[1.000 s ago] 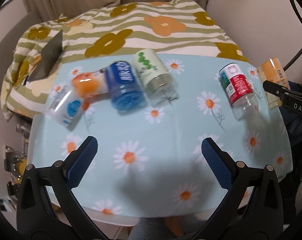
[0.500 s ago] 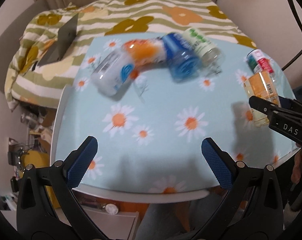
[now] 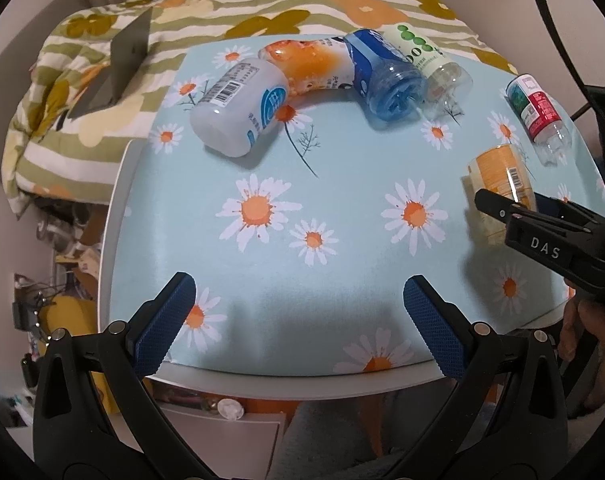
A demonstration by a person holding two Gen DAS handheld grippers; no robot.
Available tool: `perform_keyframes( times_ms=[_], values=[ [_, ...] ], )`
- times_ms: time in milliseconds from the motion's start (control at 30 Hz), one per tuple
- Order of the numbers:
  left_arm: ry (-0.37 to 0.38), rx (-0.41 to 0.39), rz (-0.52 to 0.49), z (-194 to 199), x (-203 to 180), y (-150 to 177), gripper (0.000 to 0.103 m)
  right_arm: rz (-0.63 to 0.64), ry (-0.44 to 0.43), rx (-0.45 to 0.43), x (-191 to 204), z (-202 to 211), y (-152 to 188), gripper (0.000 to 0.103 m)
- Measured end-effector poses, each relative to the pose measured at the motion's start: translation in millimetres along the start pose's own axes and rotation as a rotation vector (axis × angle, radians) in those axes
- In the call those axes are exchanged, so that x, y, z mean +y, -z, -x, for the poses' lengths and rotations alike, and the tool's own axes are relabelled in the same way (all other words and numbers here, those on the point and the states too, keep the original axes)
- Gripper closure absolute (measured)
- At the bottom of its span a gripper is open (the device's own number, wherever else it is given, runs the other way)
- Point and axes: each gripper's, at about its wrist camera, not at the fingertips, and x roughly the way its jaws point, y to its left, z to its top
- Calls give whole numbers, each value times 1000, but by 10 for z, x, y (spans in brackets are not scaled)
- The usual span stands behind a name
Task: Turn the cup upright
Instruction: 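Rotate the held cup upright with the right gripper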
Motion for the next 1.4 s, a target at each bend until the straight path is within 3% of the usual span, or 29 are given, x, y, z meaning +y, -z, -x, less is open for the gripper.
perform_keyframes(
  times_ms=[300, 400, 500, 533, 567, 733, 867, 1033, 1167, 1400],
  values=[
    [11, -7, -19, 37, -23, -26, 0, -43, -33, 5, -37, 16, 17, 45],
    [3, -10, -34, 111, -59, -62, 0, -45, -43, 3, -57, 89, 13, 25],
    [-2, -26, -48, 261, -120, -129, 0, -50, -61, -21, -74, 281, -17, 16],
    [-3, -36, -51, 321, -151, -160, 0, -49, -70, -39, -97, 395, -34, 5],
    [-4, -43, -52, 363, -182, -189, 0, -46, -76, -55, -117, 490, -48, 0],
    [5, -59, -49, 495, -465, -375, 0, -44, -114, -127, -360, 922, -78, 0],
    [44, -31, -52, 501, -780, -536, 0, -30, -98, -107, -719, 1109, -79, 0],
    [105, 73, -33, 302, -1150, -762, 0, -33, -64, -74, -1158, 1192, -33, 0],
    [105, 153, -26, 42, -1414, -907, 0, -69, -88, -52, -1537, 1148, -67, 0],
    [87, 287, 33, -434, -1600, -996, 2, -57, -130, -19, -1851, 918, -178, 0]
  ],
)
